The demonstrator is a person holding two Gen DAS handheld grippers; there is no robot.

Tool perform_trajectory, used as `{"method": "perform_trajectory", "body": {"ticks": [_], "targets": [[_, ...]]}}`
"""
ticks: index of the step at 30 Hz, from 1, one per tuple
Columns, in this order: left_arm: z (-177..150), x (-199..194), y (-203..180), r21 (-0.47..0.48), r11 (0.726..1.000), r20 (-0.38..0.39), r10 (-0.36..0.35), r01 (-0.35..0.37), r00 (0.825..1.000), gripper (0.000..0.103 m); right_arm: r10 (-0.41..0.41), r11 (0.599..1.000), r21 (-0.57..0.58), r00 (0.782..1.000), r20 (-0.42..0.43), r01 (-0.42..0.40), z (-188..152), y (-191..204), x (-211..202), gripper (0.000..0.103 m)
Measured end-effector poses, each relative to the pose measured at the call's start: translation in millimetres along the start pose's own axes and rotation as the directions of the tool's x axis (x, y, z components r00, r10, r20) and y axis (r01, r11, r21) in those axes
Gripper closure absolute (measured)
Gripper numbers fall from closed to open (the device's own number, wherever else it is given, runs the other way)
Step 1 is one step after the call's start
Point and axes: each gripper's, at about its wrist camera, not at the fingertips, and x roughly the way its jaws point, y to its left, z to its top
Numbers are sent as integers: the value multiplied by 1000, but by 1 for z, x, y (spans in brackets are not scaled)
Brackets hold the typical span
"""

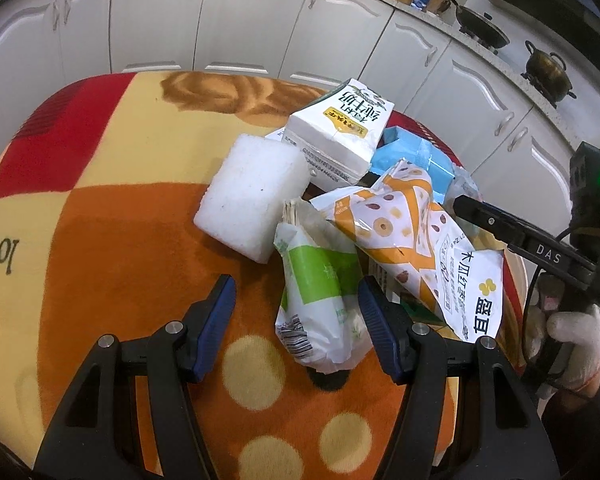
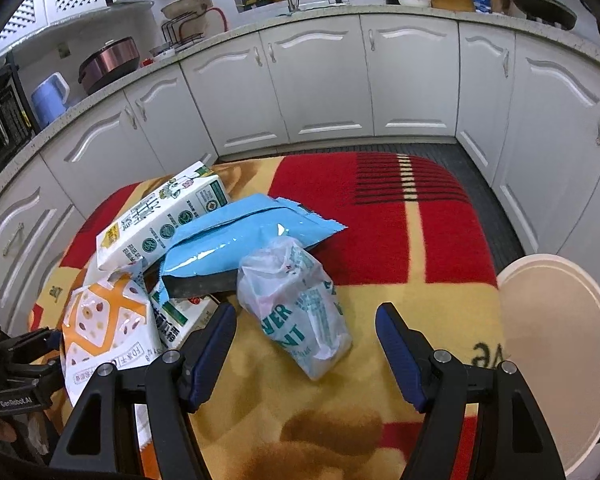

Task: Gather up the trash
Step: 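Move both grippers back over the remaining trash on the table, then grasp the green-labelled wrapper with the left gripper while the right grasps the clear plastic bag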

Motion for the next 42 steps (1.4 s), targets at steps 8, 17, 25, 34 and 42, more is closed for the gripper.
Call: {"method": "perform_trajectory", "body": {"ticks": [8, 17, 25, 34, 42], "targets": [[0, 0, 3, -35, 999, 0, -34, 34, 999, 67, 27, 1000, 3, 1000, -14, -27, -2, 3, 7, 68], [-12, -19, 1, -13, 999, 20, -32, 32, 999, 81, 45, 999, 5, 998, 39, -45, -19, 1, -32, 74], [-29, -49, 17, -42, 999, 56, 14, -12, 998, 82, 51, 998, 22, 996, 78, -53, -38, 3, -67, 74], [-40, -71, 19, -41, 999, 101, 37, -33, 994, 82, 67, 998, 5, 994, 87, -68, -47, 16, -81, 74], [-45, -69, 23, -35, 999, 56, 36, -35, 998, 82, 76, 997, -13, 993, 88, -75, -52, 25, -88, 74]]}}
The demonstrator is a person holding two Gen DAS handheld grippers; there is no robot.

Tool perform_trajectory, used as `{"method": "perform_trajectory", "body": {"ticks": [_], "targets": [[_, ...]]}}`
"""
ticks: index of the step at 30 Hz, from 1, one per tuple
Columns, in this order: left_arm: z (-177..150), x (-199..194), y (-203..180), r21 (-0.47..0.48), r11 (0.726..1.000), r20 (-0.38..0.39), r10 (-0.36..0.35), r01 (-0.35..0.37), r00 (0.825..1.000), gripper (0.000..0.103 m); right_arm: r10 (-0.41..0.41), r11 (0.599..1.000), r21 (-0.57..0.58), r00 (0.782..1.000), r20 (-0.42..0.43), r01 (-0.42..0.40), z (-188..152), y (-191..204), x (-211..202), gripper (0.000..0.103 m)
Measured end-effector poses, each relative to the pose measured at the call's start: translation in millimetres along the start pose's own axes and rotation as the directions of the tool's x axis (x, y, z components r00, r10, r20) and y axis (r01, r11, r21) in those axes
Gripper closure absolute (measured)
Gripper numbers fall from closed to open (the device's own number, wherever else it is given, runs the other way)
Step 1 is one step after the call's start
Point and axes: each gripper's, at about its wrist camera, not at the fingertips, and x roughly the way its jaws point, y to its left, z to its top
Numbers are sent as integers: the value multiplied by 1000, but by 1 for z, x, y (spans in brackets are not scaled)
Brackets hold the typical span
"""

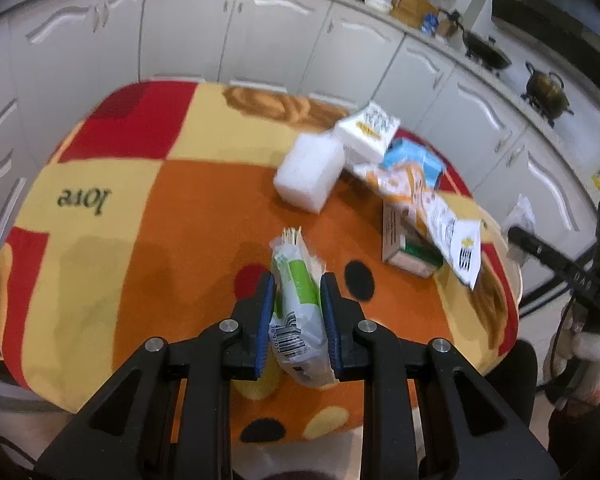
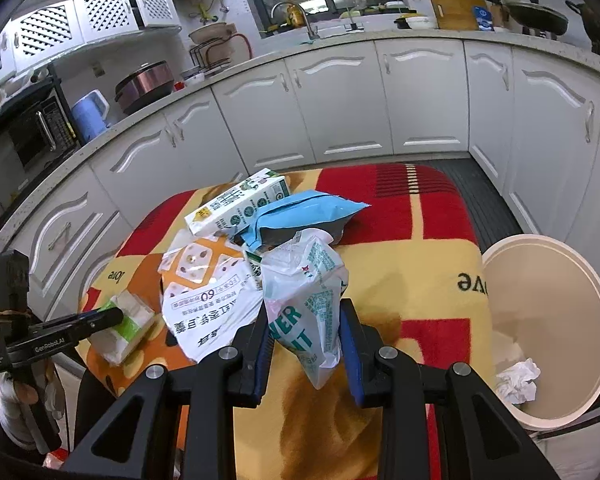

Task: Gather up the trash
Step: 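Grasp the green-labelled wrapper with the left gripper while the right grasps the clear plastic bag, then carry the wrapper and plastic bag over the beige bin with both grippers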

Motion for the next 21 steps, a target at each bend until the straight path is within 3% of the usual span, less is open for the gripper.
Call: {"method": "perform_trajectory", "body": {"ticks": [5, 21], "targets": [[-5, 13, 2, -7, 1000, -46, 11, -11, 999, 81, 6, 1000, 1, 1000, -10, -6, -2, 1, 1, 74], [-7, 10, -6, 23, 1000, -17, 17, -16, 1000, 87, 11, 1000, 9, 1000, -13, -11, -4, -3, -1, 74]]}}
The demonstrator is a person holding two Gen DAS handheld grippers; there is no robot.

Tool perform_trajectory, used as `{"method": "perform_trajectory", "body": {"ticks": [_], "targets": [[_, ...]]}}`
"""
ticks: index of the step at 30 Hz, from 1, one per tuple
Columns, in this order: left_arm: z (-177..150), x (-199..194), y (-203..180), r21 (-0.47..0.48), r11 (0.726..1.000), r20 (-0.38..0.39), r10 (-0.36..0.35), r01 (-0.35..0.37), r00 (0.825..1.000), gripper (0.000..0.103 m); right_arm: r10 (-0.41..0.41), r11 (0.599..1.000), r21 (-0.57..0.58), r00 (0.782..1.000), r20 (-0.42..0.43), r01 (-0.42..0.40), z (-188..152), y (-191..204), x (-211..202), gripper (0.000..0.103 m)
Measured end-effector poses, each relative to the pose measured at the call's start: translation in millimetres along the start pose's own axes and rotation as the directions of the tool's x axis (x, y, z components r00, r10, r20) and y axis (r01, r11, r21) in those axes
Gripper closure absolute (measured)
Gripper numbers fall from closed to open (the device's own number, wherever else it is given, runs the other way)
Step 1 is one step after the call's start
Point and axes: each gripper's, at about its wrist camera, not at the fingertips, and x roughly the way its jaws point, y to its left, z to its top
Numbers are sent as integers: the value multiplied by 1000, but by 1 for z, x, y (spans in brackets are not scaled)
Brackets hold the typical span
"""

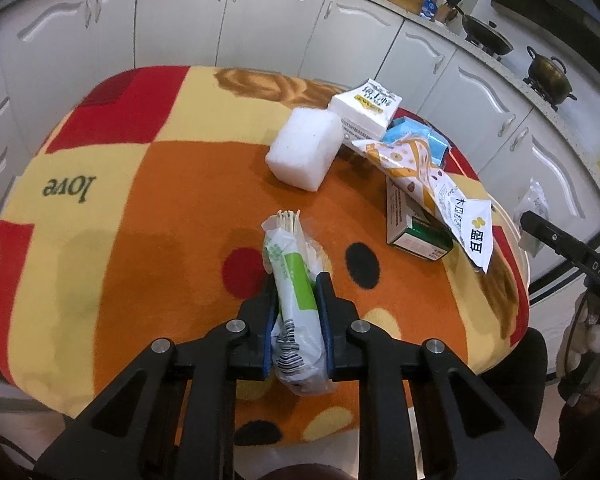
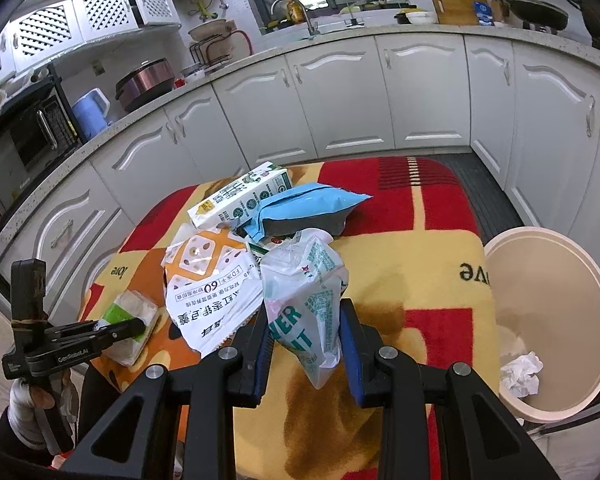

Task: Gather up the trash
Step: 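Carry the wrapper and plastic bag over the beige bin with both grippers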

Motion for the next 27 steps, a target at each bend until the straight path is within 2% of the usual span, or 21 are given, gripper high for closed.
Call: {"method": "perform_trajectory", "body": {"ticks": [17, 27], "targets": [[17, -41, -10, 31, 999, 92, -12, 9, 996, 87, 20, 1000, -21, 1000, 8, -20, -1, 10, -5, 74], [35, -67, -43, 103, 992, 143, -93, 78, 985, 87, 12, 1000, -12, 1000, 16, -12, -3, 5, -9, 74]]}}
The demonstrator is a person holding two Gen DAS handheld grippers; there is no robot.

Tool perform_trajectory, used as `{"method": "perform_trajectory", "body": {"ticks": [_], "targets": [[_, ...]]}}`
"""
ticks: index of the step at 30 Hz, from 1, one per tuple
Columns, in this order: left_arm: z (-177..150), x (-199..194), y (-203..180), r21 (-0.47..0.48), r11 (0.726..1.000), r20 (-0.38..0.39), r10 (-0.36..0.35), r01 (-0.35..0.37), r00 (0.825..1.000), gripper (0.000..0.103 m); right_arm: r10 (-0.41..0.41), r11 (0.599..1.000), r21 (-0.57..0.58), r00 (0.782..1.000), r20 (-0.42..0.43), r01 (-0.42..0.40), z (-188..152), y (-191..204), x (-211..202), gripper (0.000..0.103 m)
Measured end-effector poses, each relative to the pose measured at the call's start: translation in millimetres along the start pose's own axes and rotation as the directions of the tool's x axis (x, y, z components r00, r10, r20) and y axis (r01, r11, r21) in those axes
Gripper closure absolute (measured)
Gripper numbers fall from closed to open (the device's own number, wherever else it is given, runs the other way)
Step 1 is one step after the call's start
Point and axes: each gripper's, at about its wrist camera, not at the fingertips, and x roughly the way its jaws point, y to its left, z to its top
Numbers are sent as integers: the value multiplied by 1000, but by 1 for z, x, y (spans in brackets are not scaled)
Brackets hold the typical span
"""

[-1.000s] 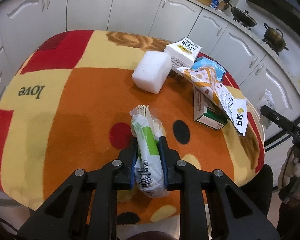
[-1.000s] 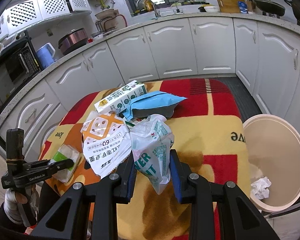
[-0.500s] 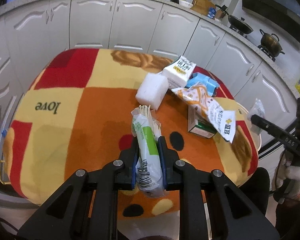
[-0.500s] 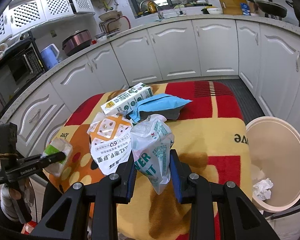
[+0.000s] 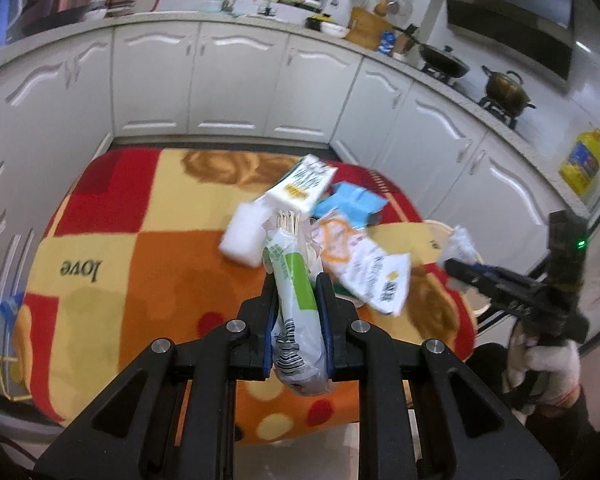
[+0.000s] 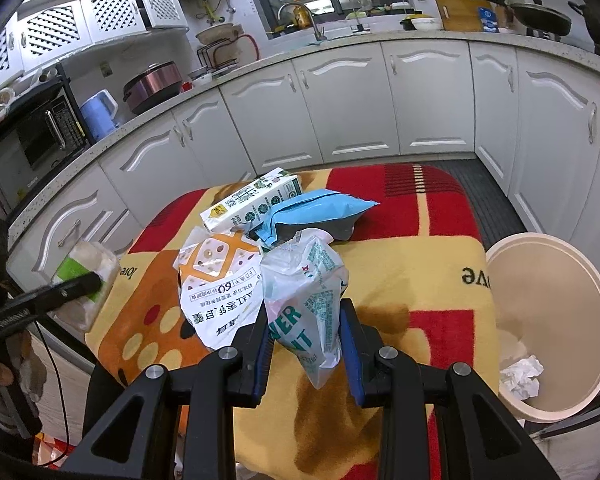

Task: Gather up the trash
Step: 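Carry the wrapper and plastic bag over the beige bin with both grippers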

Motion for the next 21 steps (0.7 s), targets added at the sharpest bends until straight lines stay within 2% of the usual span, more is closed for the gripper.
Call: {"method": "perform_trajectory", "body": {"ticks": [10, 21], "targets": [[20, 24, -62, 78, 991, -29, -111, 113, 993, 87, -19, 1000, 25, 1000, 6, 18, -5, -17, -2, 73], [35, 70, -150, 172, 957, -105, -218, 234, 970, 87, -119, 981, 159, 992, 30, 113, -13, -96, -30, 73]]}}
